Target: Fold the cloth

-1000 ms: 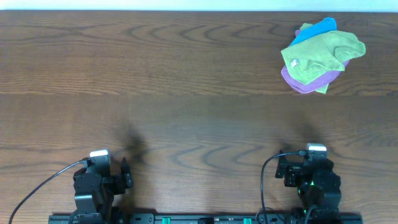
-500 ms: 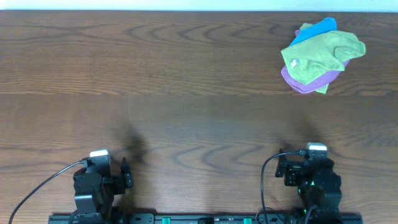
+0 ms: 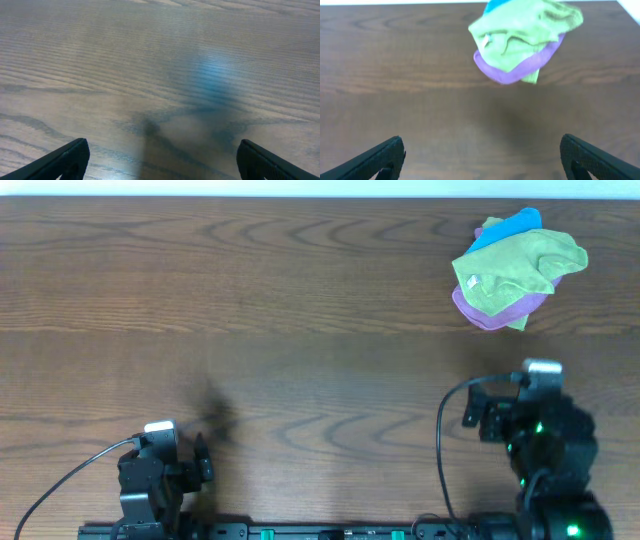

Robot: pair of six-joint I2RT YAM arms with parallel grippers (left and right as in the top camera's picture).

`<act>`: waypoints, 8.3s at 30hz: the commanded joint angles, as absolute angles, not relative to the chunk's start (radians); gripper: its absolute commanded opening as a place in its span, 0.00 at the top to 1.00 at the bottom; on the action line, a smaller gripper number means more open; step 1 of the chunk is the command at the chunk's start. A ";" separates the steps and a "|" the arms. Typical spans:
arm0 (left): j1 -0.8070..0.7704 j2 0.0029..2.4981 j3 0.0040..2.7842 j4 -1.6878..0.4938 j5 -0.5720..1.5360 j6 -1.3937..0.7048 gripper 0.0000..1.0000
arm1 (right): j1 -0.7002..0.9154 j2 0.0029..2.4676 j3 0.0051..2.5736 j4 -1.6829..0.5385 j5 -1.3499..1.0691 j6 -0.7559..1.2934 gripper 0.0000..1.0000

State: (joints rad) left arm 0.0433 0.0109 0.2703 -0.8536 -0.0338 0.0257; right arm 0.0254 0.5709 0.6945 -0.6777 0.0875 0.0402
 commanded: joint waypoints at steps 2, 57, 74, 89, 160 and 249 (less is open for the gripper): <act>0.045 0.004 0.229 -0.891 -0.044 0.019 0.05 | 0.020 0.670 0.816 -0.692 0.122 0.020 0.01; 0.045 0.004 0.229 -0.891 -0.044 0.019 0.05 | -0.121 1.425 0.935 0.065 0.202 0.043 0.01; 0.045 0.004 0.229 -0.891 -0.044 0.019 0.04 | -0.165 1.762 0.935 0.402 0.229 0.043 0.01; 0.045 0.004 0.229 -0.891 -0.044 0.019 0.05 | -0.205 1.932 0.989 0.550 0.163 0.044 0.19; 0.045 0.004 0.229 -0.891 -0.044 0.019 0.05 | 0.630 1.229 1.094 -0.526 -0.274 0.078 0.98; 0.045 0.004 0.229 -0.882 -0.025 0.019 0.05 | 0.263 1.917 1.129 -0.534 -0.476 0.546 0.39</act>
